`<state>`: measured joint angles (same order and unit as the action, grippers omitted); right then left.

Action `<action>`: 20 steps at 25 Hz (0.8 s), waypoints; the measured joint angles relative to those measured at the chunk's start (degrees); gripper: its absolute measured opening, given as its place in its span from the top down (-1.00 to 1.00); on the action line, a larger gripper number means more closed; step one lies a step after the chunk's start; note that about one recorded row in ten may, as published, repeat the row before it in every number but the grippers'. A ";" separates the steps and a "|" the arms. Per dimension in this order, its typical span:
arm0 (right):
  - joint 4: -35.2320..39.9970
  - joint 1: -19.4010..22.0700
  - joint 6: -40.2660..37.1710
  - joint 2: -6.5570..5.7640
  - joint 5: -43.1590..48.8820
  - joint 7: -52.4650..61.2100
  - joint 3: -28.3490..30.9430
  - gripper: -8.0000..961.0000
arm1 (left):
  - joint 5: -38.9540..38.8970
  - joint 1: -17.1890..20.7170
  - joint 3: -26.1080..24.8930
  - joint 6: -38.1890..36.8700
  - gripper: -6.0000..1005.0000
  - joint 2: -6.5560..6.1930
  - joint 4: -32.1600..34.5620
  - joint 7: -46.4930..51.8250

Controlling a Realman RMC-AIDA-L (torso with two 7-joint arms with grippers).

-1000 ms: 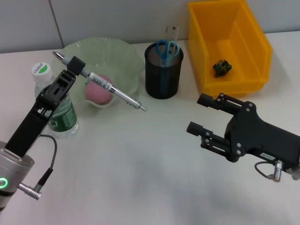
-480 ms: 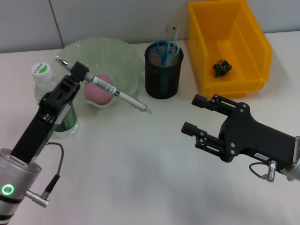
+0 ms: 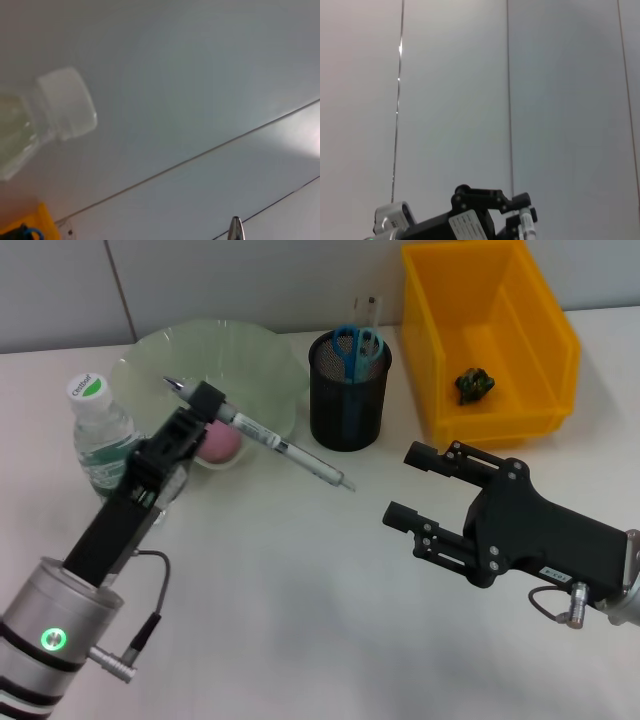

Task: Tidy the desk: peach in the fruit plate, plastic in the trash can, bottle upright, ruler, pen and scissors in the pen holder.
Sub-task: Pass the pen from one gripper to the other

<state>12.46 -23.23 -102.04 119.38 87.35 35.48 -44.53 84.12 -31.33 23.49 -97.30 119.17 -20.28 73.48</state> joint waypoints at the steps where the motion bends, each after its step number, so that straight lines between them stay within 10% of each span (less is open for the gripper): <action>1: 0.00 -0.07 -0.03 0.02 0.01 0.00 -0.02 -0.30 | 0.29 -0.03 -0.28 0.20 0.72 0.00 -0.06 0.00; 20: -4.41 -2.26 1.73 0.16 0.02 -4.63 -0.05 -0.30 | 2.10 -0.22 -2.06 2.03 0.72 0.00 -1.99 -0.56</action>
<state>8.05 -25.50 -100.31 119.54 87.37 30.85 -44.58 86.22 -31.55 21.43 -95.27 119.18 -22.27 72.92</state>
